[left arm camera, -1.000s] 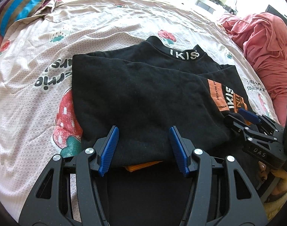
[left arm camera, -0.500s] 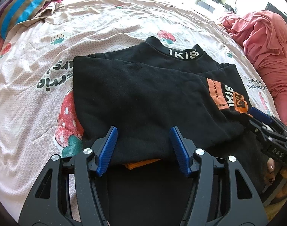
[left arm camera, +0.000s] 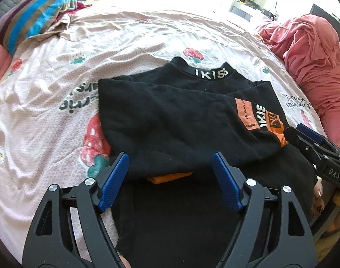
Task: Fold small clothes
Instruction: 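Move both grippers back toward the hem of the black sweatshirt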
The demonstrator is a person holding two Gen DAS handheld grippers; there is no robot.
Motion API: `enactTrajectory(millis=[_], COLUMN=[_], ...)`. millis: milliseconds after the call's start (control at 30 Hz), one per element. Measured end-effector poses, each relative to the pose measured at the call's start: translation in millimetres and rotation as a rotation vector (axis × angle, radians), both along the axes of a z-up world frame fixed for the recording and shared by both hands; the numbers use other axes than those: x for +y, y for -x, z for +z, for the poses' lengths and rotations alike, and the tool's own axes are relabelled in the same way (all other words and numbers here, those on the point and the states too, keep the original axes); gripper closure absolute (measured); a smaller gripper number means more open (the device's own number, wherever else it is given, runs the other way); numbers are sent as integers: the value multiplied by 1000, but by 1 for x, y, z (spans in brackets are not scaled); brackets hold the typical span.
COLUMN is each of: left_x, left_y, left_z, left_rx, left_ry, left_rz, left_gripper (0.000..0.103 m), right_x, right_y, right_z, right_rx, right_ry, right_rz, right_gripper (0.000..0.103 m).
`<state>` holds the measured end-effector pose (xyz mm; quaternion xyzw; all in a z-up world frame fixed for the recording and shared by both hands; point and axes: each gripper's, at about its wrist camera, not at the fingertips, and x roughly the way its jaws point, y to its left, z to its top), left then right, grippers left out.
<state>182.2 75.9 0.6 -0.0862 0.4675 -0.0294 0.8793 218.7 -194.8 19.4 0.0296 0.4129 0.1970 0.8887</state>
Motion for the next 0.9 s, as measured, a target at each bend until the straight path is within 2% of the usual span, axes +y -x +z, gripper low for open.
enactTrajectory(millis=[33, 300, 733, 900], left_x=[0, -2, 3, 2], left_y=[1, 10, 22, 27], left_z=[2, 16, 32, 37], left_rx=[-4, -54, -108, -122], left_ry=[-6, -48, -47, -47], left_rz=[4, 20, 66, 69], left_gripper=[23, 10, 9, 9], right_x=[-1, -8, -15, -17], right_y=[0, 4, 25, 32], right_z=[1, 9, 36, 43], right_rx=[-1, -13, -118, -134], right_ry=[-4, -26, -85, -92], right_rz=[-4, -19, 6, 15], right_gripper=[9, 6, 4, 4])
